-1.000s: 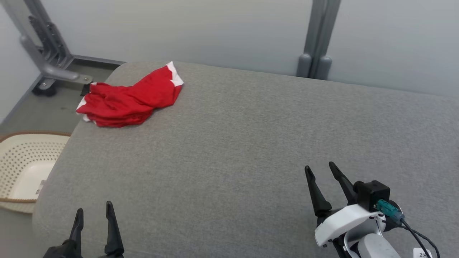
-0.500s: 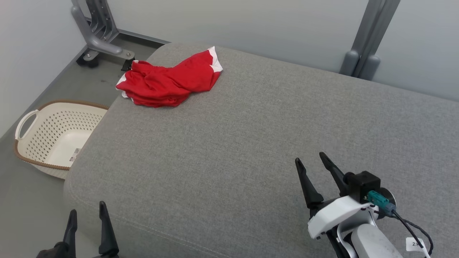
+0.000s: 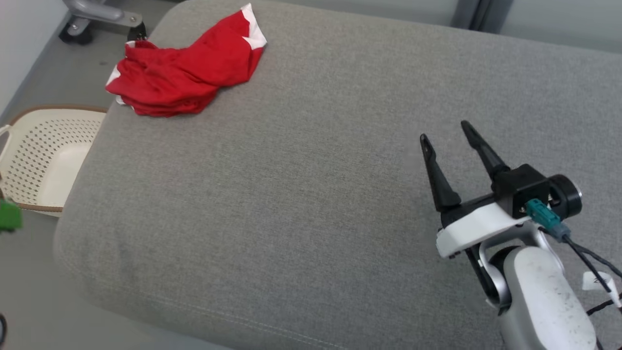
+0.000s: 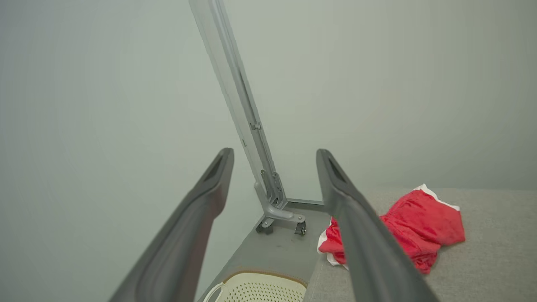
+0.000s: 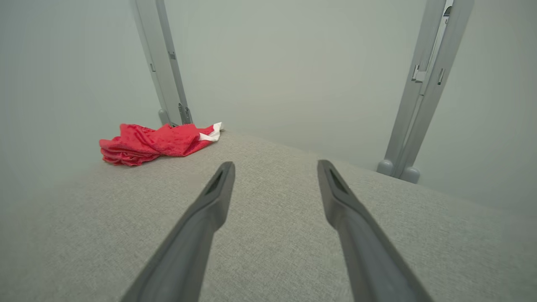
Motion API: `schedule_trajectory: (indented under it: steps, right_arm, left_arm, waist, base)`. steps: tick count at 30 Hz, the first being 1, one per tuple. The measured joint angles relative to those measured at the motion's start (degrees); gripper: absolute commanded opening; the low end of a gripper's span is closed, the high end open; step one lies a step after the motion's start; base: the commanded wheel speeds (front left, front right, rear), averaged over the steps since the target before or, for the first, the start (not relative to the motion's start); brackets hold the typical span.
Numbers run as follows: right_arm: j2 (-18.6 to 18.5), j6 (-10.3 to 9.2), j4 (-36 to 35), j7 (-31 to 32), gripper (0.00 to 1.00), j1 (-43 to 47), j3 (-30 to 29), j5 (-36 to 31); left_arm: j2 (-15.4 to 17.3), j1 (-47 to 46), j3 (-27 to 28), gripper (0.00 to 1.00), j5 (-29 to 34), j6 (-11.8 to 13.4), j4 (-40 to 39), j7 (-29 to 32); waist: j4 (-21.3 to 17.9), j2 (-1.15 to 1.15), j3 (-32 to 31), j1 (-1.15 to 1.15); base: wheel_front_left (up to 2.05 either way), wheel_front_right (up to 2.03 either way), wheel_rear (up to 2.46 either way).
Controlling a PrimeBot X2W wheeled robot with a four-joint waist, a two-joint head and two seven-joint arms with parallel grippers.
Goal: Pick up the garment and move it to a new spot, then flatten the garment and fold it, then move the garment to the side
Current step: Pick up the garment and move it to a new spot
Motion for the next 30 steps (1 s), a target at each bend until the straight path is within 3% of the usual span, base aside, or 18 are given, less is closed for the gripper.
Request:
schedule_trajectory:
  steps: [3,9,16,24,25,27,28,29,30]
  right_arm:
    - [-1.1,0.0,-4.8,1.8,1.0,-1.0,-0.7,-0.9]
    - [-2.3,0.0,-13.4,5.3,1.0,-2.1,-0.7,-2.0]
    - [-4.2,0.0,-20.4,8.7,1.0,-1.5,-2.0,-3.1]
    - [-4.3,0.0,-22.4,9.4,1.0,-0.5,-2.7,-3.3]
    - [-4.2,0.0,-22.3,9.2,1.0,-0.5,-2.7,-3.3]
    - [-3.8,0.0,-21.8,8.6,1.0,-0.5,-2.6,-3.2]
    - [-3.7,0.0,-21.5,8.4,1.0,-0.5,-2.6,-3.1]
    - [-3.4,0.0,-21.1,8.0,1.0,-0.5,-2.4,-2.8]
    - [-3.2,0.0,-20.5,7.6,1.0,-0.5,-2.3,-2.6]
  left_arm:
    - [2.9,-10.0,-0.5,1.0,-2.0,-2.0,5.4,5.3]
    - [2.9,-24.7,0.2,1.0,-9.4,-3.3,18.7,13.3]
    - [1.2,-31.8,-5.2,1.0,-9.4,-5.1,31.3,15.5]
    - [-0.2,-34.8,-6.5,1.0,-10.6,-5.1,44.6,18.9]
    - [-0.1,-35.1,-6.4,0.93,-10.8,-5.1,45.9,18.9]
    - [0.5,-35.8,-6.2,0.4,-11.2,-5.1,47.6,18.5]
    - [0.7,-36.0,-6.2,0.07,-11.3,-5.1,48.0,18.2]
    - [1.1,-36.1,-6.3,0.0,-11.4,-5.2,48.5,17.8]
    - [1.4,-36.2,-6.6,0.0,-11.3,-5.3,48.9,17.0]
  waist:
    - [-1.5,0.0,3.2,0.0]
    - [-4.9,0.0,9.3,0.0]
    - [-9.0,0.0,16.1,0.0]
    - [-13.1,0.0,21.6,0.01]
    - [-13.6,0.0,22.0,0.01]
    - [-14.6,0.0,22.5,0.0]
    - [-14.9,0.0,22.6,0.0]
    - [-15.2,0.0,22.6,0.0]
    - [-15.5,0.0,22.4,0.0]
  base:
    - [0.0,0.0,0.0]
    - [0.0,0.0,0.0]
    - [0.0,0.0,0.0]
    - [0.0,0.0,0.0]
    - [0.0,0.0,0.0]
    - [0.0,0.0,0.0]
    - [0.0,0.0,0.0]
    - [0.0,0.0,0.0]
    - [0.0,0.0,0.0]
